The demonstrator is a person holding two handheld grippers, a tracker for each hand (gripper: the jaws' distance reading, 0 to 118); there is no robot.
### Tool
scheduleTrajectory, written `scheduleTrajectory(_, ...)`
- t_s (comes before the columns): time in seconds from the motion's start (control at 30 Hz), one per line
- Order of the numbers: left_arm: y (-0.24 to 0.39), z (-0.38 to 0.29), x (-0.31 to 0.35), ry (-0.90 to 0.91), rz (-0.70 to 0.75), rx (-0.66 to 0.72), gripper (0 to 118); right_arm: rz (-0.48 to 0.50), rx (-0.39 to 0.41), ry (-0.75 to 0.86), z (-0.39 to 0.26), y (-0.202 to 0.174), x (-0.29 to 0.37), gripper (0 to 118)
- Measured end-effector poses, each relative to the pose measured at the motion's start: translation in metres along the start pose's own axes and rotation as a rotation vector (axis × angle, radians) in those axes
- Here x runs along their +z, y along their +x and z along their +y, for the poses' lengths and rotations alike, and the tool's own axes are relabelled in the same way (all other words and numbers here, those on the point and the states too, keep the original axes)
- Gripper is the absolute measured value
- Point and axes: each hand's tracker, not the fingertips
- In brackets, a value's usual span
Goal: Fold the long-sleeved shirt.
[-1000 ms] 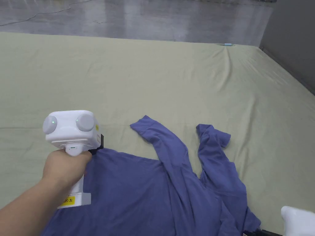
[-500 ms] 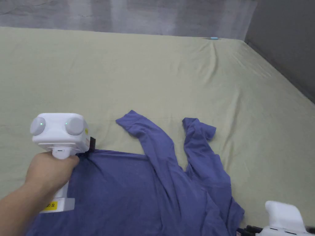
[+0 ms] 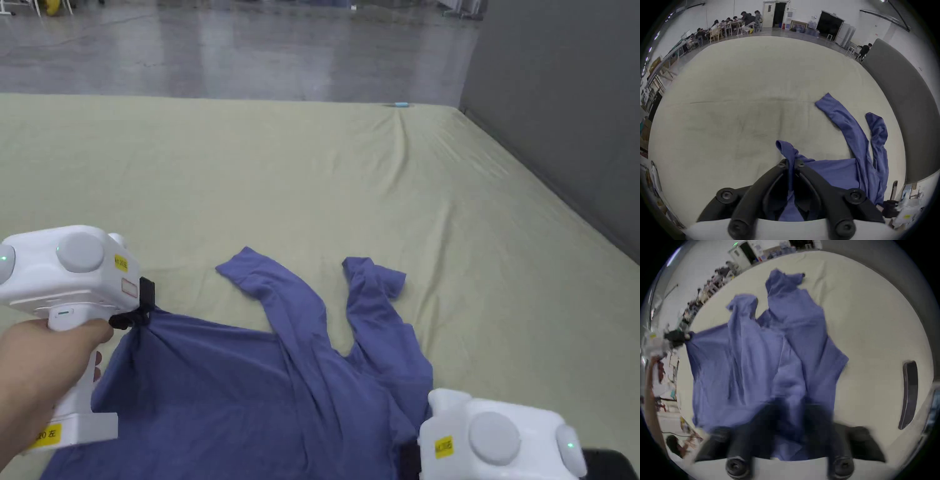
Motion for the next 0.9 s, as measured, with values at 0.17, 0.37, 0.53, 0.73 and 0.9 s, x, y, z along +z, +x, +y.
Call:
scheduleTrajectory(0.17, -0.023, -0.002, 0.044, 0.042, 0.010, 0.045, 0, 0.001, 0.070, 0.124, -0.007, 0.006, 0.053, 0)
scheduleTrajectory(0.37, -0.048, 0.017, 0.146, 0.172, -0.028, 0.083, 0, -0.040, 0.200, 0.379, 0.028, 0.006, 0.198, 0)
scheduleTrajectory(0.53, -0.050, 0.054, 0.233, 0.299, -0.055, 0.092, 0, -0.131, 0.312, 0.558, 0.096, -0.019, 0.292, 0)
scheduleTrajectory(0.73, -0.071, 0.124, 0.302, 0.410, -0.090, 0.232, 0, -0.199, 0.211, 0.672, 0.214, -0.048, 0.376, 0)
scheduleTrajectory(0.9, -0.078, 0.182, 0.338, 0.501, -0.159, 0.341, 0, -0.152, 0.119, 0.726, 0.296, -0.071, 0.430, 0)
